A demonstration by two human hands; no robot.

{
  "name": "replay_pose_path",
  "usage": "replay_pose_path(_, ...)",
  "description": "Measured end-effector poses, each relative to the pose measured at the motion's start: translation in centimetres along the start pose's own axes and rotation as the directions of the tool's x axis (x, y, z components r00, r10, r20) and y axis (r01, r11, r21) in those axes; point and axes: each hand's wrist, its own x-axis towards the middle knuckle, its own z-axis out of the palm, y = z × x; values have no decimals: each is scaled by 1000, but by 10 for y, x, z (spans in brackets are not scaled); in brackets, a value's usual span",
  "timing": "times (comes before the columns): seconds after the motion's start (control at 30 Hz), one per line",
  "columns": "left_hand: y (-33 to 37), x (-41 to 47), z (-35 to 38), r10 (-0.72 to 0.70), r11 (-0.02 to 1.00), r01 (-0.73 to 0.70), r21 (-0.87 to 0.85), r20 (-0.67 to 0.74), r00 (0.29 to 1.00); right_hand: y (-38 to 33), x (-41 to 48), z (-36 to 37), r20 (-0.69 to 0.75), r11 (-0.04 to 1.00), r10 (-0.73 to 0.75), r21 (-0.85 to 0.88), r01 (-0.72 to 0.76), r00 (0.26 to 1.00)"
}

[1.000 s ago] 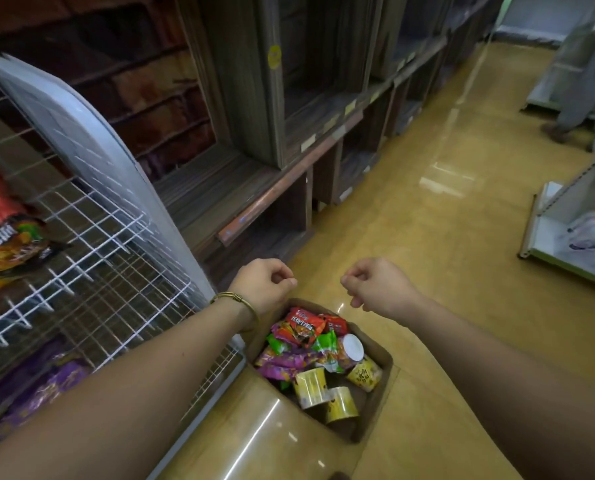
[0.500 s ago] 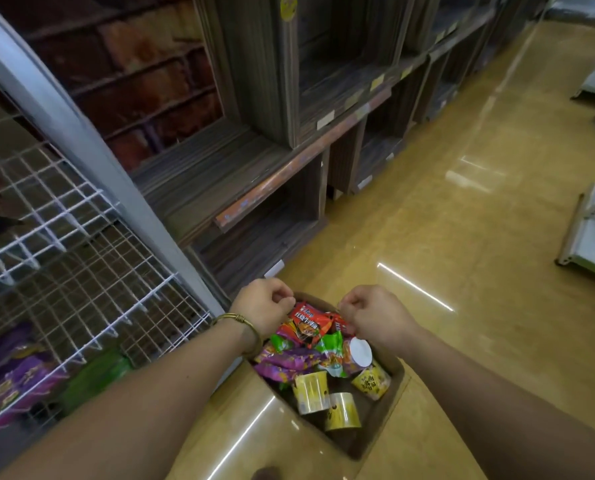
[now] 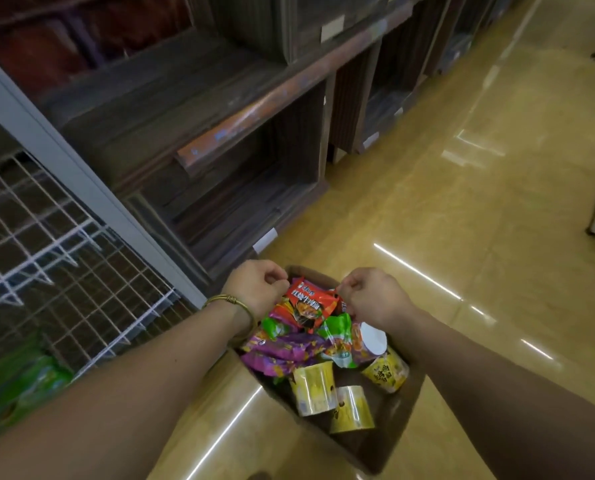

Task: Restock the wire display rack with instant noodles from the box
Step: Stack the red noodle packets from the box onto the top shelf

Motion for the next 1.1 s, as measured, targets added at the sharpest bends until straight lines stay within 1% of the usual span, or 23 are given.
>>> replay_pose_path(0.13, -45, 38, 38, -7, 1000, 7, -18, -8, 1000, 38, 39, 39, -29, 999, 14, -37, -15, 999)
replay_pose_path(0.3, -99, 79, 84, 3, 995, -5, -97, -20, 1000, 84, 78, 86, -44, 998, 64, -8, -64, 997)
replay_pose_path(0.4, -127, 100, 108, 13, 995, -15, -103, -20, 1000, 105, 101, 114, -46, 997, 77, 7, -77, 996)
replay_pose_path(0.57, -164, 132, 138, 16, 995, -16, -96, -3, 1000, 132, 142, 158, 3, 996, 92, 9, -92, 996)
replay_pose_path(0.7, -188, 154, 162, -2, 989, 4, -146, 10, 1000, 150, 173, 184, -29, 992, 122, 31, -121, 992)
replay_pose_path(0.8, -201, 163, 174, 1, 985, 2, -172, 16, 1000, 160, 183, 196, -34, 982, 185, 38, -184, 982)
replay_pose_path(0.97, -215, 187, 182, 50, 981, -46, -186, 17, 999, 170, 207, 212, -53, 952, 291, 115, -284, 955)
replay_pose_path(1.1, -226, 202, 191, 49, 975, -46, -216, 11, 999, 172, 220, 226, -53, 912, 357, 238, -335, 933)
